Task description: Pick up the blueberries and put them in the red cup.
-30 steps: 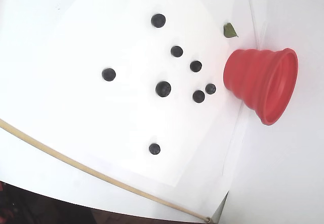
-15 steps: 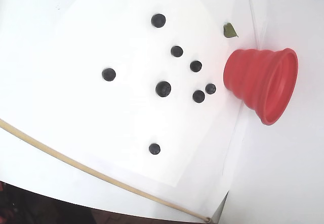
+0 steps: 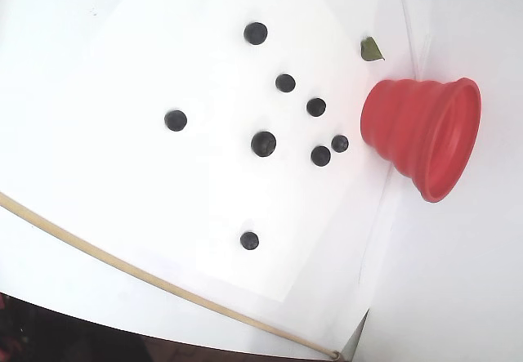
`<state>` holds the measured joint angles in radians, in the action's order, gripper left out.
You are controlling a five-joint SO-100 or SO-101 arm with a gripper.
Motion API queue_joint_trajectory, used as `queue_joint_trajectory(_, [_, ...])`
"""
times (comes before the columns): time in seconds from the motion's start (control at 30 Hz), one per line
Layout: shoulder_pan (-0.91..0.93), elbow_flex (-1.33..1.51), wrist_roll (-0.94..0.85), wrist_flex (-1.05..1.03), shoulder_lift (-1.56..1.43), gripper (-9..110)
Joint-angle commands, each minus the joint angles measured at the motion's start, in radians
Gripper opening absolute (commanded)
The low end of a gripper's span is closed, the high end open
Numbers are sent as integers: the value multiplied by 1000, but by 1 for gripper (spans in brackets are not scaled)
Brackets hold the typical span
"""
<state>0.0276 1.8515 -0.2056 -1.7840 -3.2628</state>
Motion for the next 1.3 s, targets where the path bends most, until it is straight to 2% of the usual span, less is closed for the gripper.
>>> queue_joint_trajectory(0.0, [21, -101, -12, -9, 2, 14])
queue_joint_trajectory(0.23, [31, -109, -35, -14, -2, 16])
queue_joint_trajectory(0.37, [-21, -310, -32, -2, 166, 14])
queue_joint_trajectory(0.83, [60, 11, -327, 213, 141, 18])
queue_joint_trajectory(1.27, [94, 25, -627, 313, 259, 18])
